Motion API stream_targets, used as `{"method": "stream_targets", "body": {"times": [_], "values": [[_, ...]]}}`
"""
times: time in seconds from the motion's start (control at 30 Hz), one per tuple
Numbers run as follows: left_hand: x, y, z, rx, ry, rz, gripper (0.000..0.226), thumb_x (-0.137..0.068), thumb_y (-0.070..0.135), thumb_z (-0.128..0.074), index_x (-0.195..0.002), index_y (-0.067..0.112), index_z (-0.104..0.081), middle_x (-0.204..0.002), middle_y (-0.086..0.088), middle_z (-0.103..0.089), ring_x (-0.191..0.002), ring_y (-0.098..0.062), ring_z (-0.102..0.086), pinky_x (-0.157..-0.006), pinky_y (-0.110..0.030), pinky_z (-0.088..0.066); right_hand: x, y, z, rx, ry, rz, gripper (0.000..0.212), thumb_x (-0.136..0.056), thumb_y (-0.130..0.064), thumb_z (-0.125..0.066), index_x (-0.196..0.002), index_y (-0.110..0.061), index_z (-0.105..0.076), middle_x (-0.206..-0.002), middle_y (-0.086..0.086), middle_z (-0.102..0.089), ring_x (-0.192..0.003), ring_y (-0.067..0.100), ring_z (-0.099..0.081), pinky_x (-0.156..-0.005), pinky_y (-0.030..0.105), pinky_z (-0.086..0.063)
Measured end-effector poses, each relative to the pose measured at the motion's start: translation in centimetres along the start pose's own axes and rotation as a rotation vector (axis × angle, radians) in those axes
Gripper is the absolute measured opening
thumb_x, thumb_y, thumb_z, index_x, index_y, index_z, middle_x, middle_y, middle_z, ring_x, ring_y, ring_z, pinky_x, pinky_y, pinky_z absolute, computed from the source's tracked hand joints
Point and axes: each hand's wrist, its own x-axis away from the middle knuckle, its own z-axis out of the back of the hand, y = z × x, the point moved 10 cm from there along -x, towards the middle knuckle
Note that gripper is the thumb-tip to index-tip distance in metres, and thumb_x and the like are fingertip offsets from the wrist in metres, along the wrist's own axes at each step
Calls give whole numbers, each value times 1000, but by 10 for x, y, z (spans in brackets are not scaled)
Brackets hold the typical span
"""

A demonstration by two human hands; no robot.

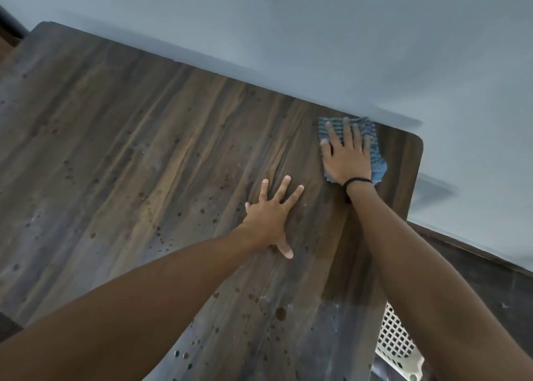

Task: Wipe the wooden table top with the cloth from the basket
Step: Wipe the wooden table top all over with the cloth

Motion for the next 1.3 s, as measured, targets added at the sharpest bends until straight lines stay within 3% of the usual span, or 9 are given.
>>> {"method": "stream_targets", "body": {"times": [0.17, 0.3, 0.53, 0.63, 0.8, 0.93, 1.1, 1.23, 1.3], "values": [[2, 1, 3, 14, 9, 2, 156, -54, 60, -91, -152, 41, 29, -157, 11, 42, -147, -42, 29, -108, -76, -26, 30, 57, 14, -76, 65, -255, 58, -106, -54, -18, -161, -35, -14, -170, 3, -2, -156, 26, -2, -125, 52, 0], [2, 2, 4, 15, 13, 1, 155, -56, 58, -91, -153, 41, 28, -158, 10, 41, -147, -42, 29, -108, -76, -25, 95, 25, -4, 3, 66, -28, 57, -106, -53, -21, -160, -37, -16, -169, 0, -5, -155, 24, -5, -125, 50, 0], [5, 5, 5, 14, 18, -6, 156, -54, 58, -92, -153, 41, 27, -159, 9, 40, -149, -42, 25, -107, -76, -27, 244, 25, -35, 79, 114, -99, 57, -104, -52, -29, -159, -36, -24, -168, 1, -14, -155, 23, -12, -125, 48, -8], [7, 1, 5, 20, 14, 7, 156, -53, 59, -92, -153, 42, 26, -159, 9, 39, -149, -42, 24, -108, -75, -27, 291, 49, -38, 5, 167, -387, 59, -103, -51, -30, -159, -33, -25, -168, 4, -15, -154, 27, -15, -124, 53, -13], [18, 4, 5, 47, 25, -19, 151, -56, 58, -91, -157, 39, 20, -161, 9, 36, -149, -42, 24, -111, -75, -23, 340, 19, -54, 86, 70, -55, 57, -104, -55, -28, -159, -40, -20, -169, -4, -9, -156, 18, -6, -126, 46, -5], [41, 6, -23, 106, -30, -35, 145, -62, 55, -90, -158, 35, 17, -160, 9, 38, -148, -40, 29, -110, -78, -14, 330, 42, -49, -22, 145, -513, 60, -104, -53, -22, -160, -35, -14, -169, 3, -5, -156, 25, -5, -125, 51, -3], [78, -6, -71, 80, -130, -37, 154, -57, 52, -93, -153, 38, 27, -151, 15, 49, -145, -35, 37, -105, -83, -15, 339, 9, -56, 113, -24, 137, 57, -105, -56, -21, -159, -40, -12, -168, -5, -1, -156, 19, -1, -126, 45, 1], [86, -8, -79, 22, -94, -32, 158, -59, 39, -96, -152, 37, 31, -148, 14, 53, -143, -36, 40, -104, -83, -16, 330, 36, -51, 0, 82, -335, 58, -106, -54, -21, -161, -36, -13, -169, 0, 0, -156, 22, 1, -126, 48, 0], [85, -8, -77, 14, -99, -28, 159, -57, 40, -96, -151, 37, 32, -148, 13, 53, -143, -36, 39, -103, -83, -18, 340, -3, -64, 34, 60, -194, 59, -106, -53, -19, -161, -34, -9, -169, 3, 4, -156, 23, 6, -125, 49, 0]]}}
